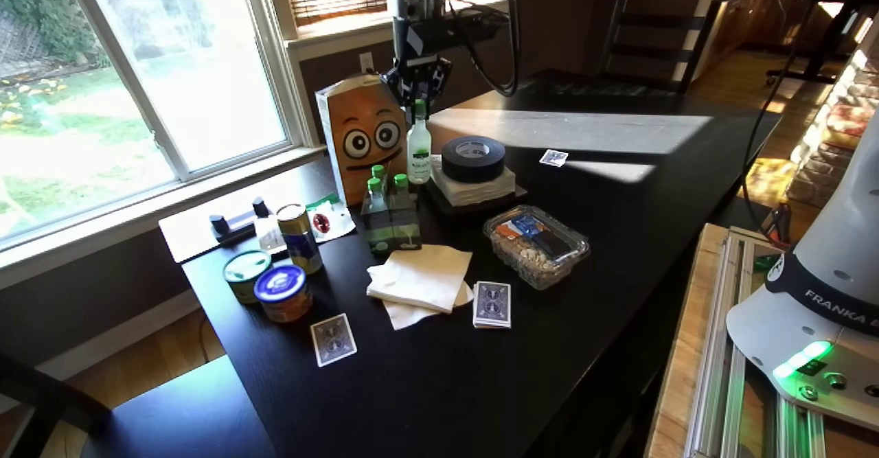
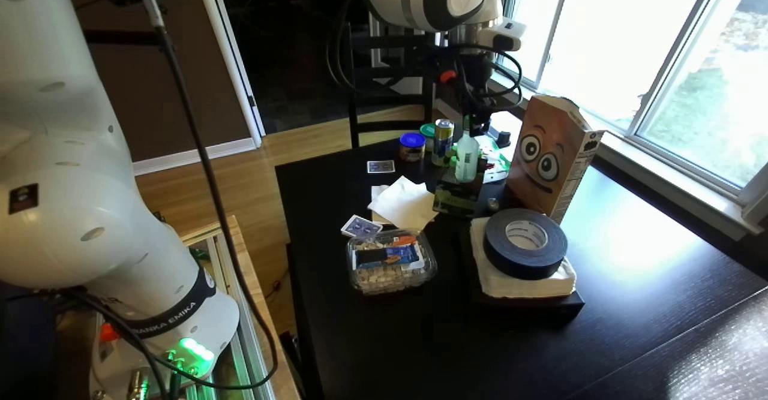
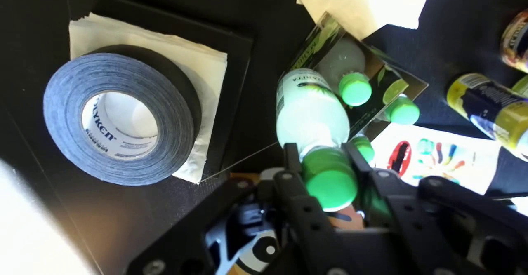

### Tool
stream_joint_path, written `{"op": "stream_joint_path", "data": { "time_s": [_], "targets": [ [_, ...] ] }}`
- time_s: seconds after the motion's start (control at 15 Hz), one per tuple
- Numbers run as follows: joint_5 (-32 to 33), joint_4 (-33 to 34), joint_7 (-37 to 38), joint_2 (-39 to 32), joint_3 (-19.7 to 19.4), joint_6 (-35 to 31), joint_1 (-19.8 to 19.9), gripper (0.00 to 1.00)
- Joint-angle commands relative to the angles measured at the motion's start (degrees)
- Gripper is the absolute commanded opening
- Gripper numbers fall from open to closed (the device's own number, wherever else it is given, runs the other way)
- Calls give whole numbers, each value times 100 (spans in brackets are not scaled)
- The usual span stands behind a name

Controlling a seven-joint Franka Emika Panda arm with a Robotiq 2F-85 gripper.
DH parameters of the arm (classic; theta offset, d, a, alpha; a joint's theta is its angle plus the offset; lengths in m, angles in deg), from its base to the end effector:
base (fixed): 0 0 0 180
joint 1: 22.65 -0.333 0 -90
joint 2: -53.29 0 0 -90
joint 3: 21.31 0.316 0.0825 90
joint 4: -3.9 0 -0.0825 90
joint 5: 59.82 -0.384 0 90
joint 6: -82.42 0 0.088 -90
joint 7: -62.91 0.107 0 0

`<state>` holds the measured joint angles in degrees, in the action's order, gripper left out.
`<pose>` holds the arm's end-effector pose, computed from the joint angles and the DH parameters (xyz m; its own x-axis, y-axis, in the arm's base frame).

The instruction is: Put the glass bottle in the box.

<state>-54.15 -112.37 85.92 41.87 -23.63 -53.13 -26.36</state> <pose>0.5994 0.0141 0.3631 0.9412 -0.2993 0.1566 -0.3070 -0.9513 0.0271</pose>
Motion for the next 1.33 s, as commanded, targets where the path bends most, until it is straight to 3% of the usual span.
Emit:
{"op": "stream_joint_path", "data": {
  "time_s": [0.0,0.53,1.27],
  "targets": [
    [282,526,187,-205,-114,454,-3,7],
    [121,1540,18,-942,-83,875,-43,7],
    [-50,1967,22,-1559,-39,908,-113,7]
  ]
}}
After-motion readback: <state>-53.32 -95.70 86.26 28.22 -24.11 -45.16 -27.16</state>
